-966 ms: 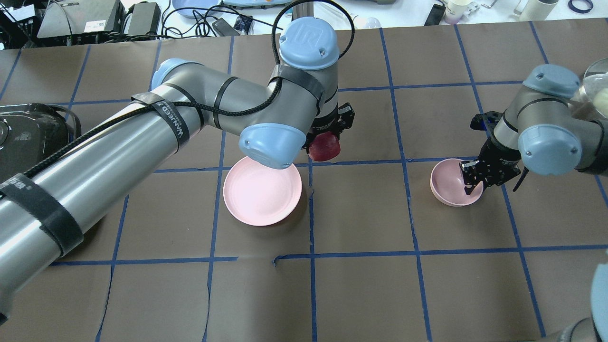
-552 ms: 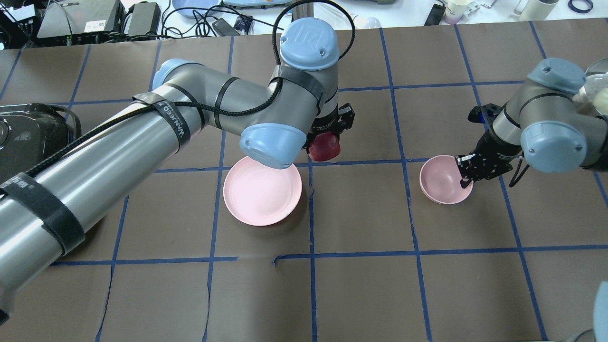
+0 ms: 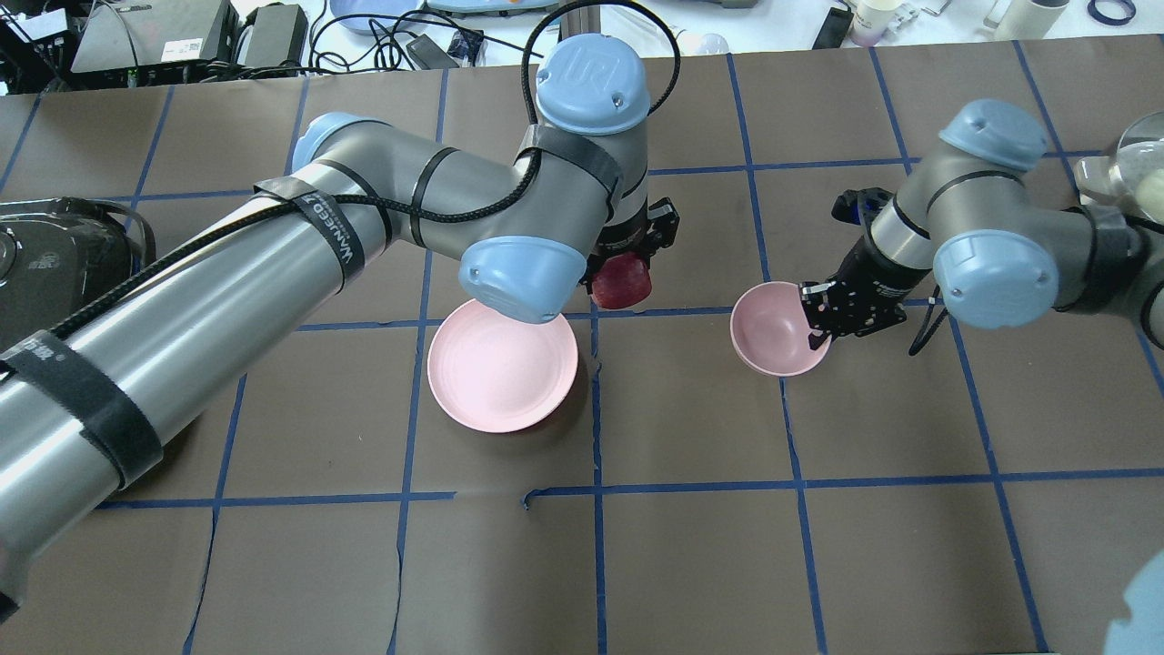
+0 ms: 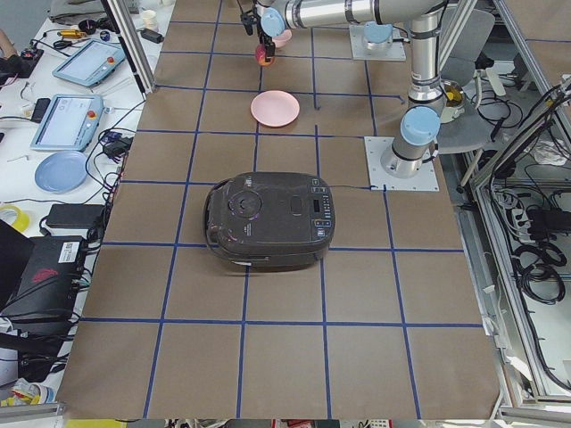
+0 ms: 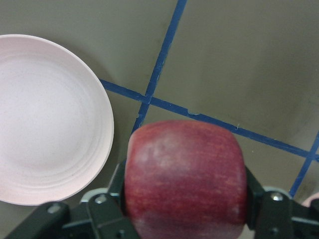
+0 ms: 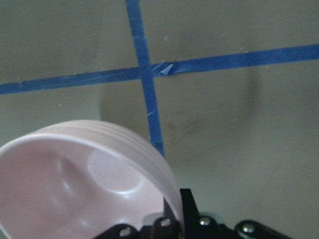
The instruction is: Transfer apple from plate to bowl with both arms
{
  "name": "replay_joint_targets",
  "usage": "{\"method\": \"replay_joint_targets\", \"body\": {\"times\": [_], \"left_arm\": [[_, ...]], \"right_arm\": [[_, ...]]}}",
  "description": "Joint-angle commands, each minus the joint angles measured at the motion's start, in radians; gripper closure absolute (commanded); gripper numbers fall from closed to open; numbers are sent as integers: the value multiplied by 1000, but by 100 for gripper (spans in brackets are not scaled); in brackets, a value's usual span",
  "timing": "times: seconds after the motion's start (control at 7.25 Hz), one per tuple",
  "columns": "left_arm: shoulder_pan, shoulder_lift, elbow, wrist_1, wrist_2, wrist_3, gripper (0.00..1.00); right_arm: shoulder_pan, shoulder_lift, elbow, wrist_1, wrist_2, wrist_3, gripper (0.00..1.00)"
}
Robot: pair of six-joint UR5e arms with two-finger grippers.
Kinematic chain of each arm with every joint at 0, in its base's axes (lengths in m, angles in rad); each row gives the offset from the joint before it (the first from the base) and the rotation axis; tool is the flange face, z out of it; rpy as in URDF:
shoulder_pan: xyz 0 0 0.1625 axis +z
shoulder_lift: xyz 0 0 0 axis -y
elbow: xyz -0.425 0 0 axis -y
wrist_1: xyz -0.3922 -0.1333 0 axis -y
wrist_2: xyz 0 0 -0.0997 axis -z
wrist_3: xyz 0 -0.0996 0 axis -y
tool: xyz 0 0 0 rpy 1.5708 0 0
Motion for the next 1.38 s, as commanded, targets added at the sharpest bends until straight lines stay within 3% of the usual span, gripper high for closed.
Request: {"method": "replay_joint_targets", "body": {"times": [0.0, 0.28, 0.41, 0.55, 0.69, 0.83, 1.1, 1.24], "left_arm": [[0, 0, 0, -2, 0, 6, 85], [0, 0, -2, -2, 0, 6, 85], [0, 0, -3, -2, 0, 5, 85], [0, 0, -3, -2, 0, 5, 85], [0, 0, -3, -2, 0, 5, 85], [0, 0, -3, 0, 0, 5, 85], [-6, -2, -14, 5, -2, -15, 85], [-24, -2, -14, 8, -2, -41, 85]], "right_arm": [[101, 9, 5, -5, 46, 182, 100], [161, 12, 3, -8, 83, 318, 100], [166, 15, 3, -7, 82, 316, 88], [164, 17, 2, -19, 69, 313, 28], [164, 17, 2, -42, 68, 316, 0], [153, 14, -8, -45, 63, 311, 0], [88, 2, -69, -33, -88, 237, 0], [8, -6, -93, 36, -131, 168, 0]]}}
